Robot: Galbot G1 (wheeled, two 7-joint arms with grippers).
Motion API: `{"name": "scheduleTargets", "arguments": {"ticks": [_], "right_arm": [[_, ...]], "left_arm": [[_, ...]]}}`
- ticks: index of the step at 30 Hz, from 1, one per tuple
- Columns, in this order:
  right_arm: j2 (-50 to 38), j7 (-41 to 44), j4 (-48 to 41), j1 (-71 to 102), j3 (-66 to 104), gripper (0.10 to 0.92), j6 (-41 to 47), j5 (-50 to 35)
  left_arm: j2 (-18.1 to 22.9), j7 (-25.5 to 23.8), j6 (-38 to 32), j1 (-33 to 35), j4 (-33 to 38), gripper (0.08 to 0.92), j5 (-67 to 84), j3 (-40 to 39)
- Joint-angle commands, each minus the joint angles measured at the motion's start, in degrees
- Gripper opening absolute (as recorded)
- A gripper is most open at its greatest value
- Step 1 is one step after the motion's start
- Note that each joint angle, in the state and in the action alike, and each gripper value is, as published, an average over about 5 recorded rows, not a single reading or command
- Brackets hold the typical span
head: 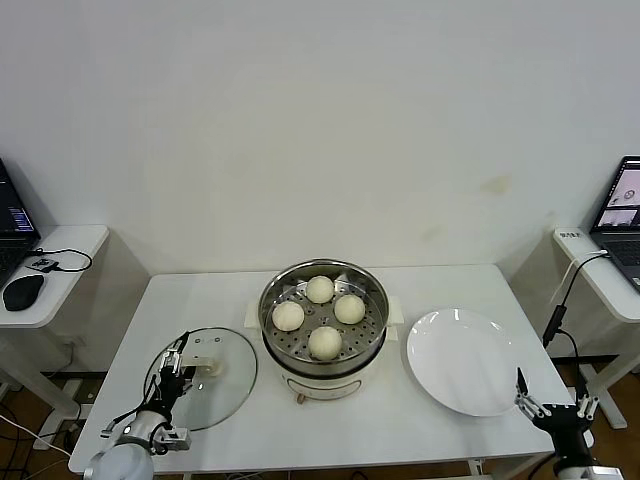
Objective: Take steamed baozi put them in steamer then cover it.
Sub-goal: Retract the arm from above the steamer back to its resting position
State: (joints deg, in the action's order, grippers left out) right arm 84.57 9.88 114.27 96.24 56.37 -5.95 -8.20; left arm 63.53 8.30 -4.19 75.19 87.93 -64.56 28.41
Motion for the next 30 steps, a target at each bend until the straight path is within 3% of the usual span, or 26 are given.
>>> {"name": "scheduleTargets", "arguments": {"ticks": [1, 5, 20, 25, 30], "right_arm": [[0.18, 0.11, -0.24, 0.08, -0.27, 0.823, 0.05, 0.24], [0.2, 0.18, -0.46, 0.11, -0.3, 0.822, 0.02, 0.35], [0.4, 0.41, -0.71, 0.17, -0.87, 0.823, -0.16, 0.98], [0.4, 0.43, -0.47, 0.35, -1.42, 0.823, -0.24, 1.38], [0.28, 0.45, -0.11, 0.41, -2.41, 0.823, -0.35, 2.07]], "left_arm": [[0.24, 0.08, -0.02, -2.24, -2.82, 0.82, -0.45, -0.4], [0.48, 0.31, -0.09, -2.62, -3.65, 0.754, -0.73, -0.51], [1.14, 3.87, -1.87, -2.5, -4.56, 0.324, -0.58, -0.06], [0.93, 6.33, -1.02, -0.04, -0.26, 0.178, -0.43, 1.83], [0.73, 6.38, 3.13, 4.57, 8.59, 0.131, 0.75, 4.84]]}}
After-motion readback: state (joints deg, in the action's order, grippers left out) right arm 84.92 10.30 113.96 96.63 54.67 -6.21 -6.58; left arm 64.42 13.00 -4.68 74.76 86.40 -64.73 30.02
